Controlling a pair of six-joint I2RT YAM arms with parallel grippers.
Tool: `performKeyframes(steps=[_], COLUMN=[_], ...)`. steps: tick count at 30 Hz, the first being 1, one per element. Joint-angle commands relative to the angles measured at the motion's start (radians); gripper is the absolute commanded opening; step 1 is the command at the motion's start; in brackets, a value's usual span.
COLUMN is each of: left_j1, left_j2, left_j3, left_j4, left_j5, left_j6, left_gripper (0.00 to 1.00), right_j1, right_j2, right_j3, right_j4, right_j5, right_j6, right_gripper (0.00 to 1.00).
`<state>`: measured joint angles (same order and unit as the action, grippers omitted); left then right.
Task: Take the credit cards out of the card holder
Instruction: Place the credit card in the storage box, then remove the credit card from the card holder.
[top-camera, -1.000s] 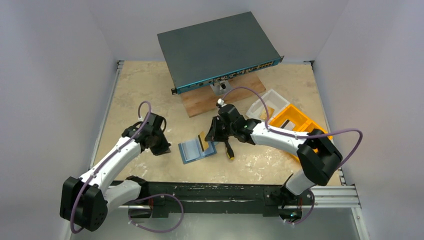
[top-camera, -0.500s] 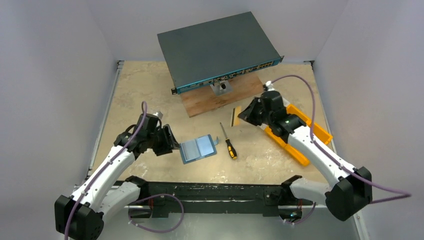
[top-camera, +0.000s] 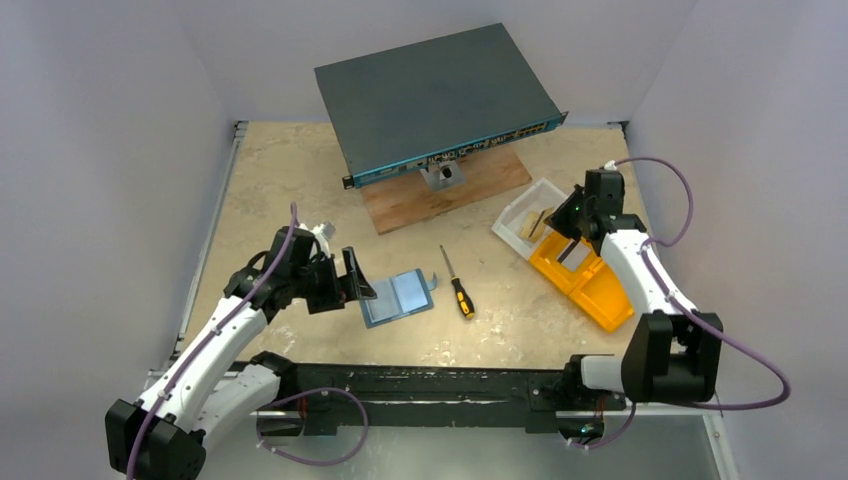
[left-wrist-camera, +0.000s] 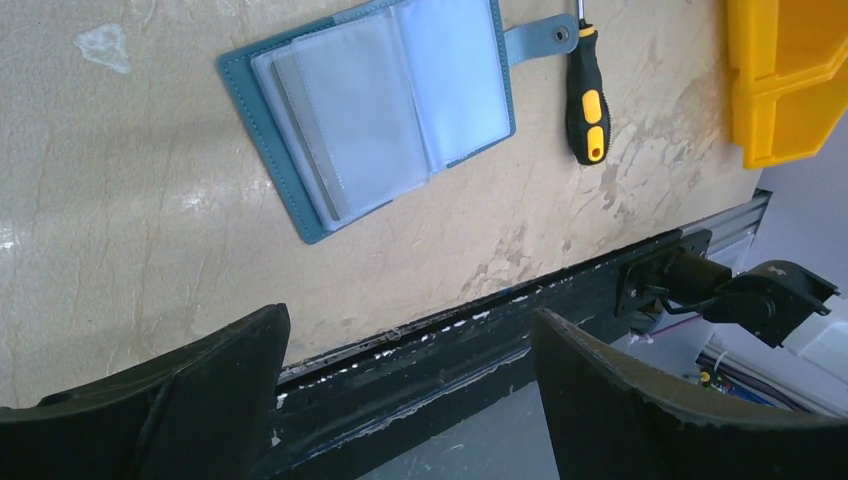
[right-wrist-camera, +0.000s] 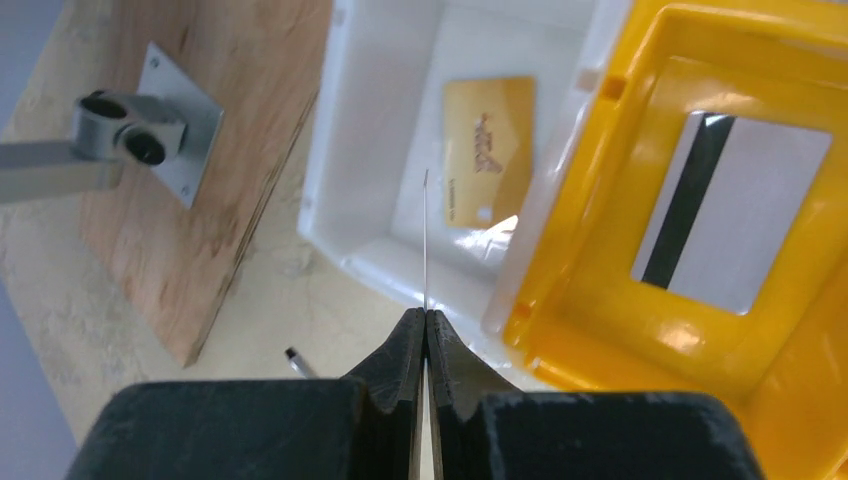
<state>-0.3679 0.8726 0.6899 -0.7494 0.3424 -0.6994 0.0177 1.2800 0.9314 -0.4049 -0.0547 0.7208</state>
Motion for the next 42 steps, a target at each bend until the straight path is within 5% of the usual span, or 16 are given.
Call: performKeyframes(steps=[1, 12, 19, 26, 35, 42], left_j1=[-0.005, -0.005, -0.004, -0.005, -0.003, 0.024], left_j2=[-0.018, -0.01, -0.005, 0.008, 0.026, 0.046], left_j3=[0.005, -0.007, -0.009, -0.004, 0.019, 0.025], left_j4=[0.017, 0.026, 0.026, 0.026, -0.037, -0.1], left_j5=[0.042, 0.06, 0.058, 0.038, -0.116, -0.258], left_j6=[0.034, 0.034, 0.028, 0.018, -0.062, -0.165], left_gripper=[0.91, 0.92, 0.92, 0.92, 0.92, 0.94], right_j1=[-0.07, -0.074, -0.074, -0.05, 0.336, 0.711], right_j2=[0.066, 0.243, 0.262, 0.169, 0.033, 0.137], right_j3=[0.055, 0.12, 0.174, 0.147, 0.049, 0.052], right_j4=[0.083, 0.167, 0.128, 0.068, 0.045, 0.116], right_j5=[-0.034, -0.071, -0.071, -0.076, 0.045, 0.124], right_j6=[-0.034, -0.037, -0.091, -0.107, -0.049, 0.033], right_gripper=[0.0, 0.0, 0.41, 0.44, 0.44, 0.44])
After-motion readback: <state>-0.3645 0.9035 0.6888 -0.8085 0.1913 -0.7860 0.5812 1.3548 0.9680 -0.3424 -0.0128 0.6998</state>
